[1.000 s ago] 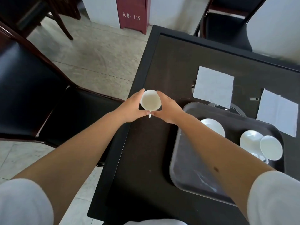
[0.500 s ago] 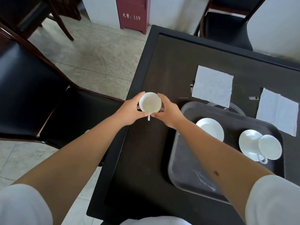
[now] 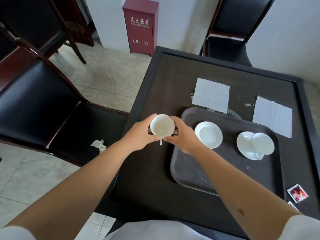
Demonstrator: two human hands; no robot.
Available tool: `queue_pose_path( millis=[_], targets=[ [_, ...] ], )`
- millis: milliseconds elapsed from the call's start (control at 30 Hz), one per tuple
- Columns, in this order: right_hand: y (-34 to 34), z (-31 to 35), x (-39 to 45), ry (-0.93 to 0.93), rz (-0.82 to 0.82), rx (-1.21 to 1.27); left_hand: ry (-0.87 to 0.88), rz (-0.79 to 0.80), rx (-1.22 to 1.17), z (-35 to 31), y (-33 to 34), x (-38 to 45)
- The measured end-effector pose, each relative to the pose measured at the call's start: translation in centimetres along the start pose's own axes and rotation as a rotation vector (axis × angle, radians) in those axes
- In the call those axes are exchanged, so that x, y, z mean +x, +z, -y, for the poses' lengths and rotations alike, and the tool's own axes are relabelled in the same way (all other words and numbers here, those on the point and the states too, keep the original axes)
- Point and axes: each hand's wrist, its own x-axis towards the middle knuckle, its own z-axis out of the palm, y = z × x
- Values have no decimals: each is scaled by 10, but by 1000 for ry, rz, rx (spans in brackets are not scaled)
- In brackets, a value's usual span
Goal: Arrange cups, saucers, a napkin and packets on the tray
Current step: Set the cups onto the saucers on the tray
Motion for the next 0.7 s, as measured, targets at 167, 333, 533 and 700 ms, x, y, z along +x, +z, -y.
queue_pose_path(
  millis=[167, 333, 533, 700],
  targets=[
    [-18, -8, -53, 7, -30, -33, 23, -7, 30, -25, 33, -34],
    [-42, -20, -99, -21, -76, -67, 51, 14, 5, -55, 65, -56],
    [-75, -36, -146, -31, -136, -88, 106, 68, 3, -93, 102, -66],
    [-98, -54, -171, 6, -167, -86, 120, 85, 13, -115, 132, -66]
  ],
)
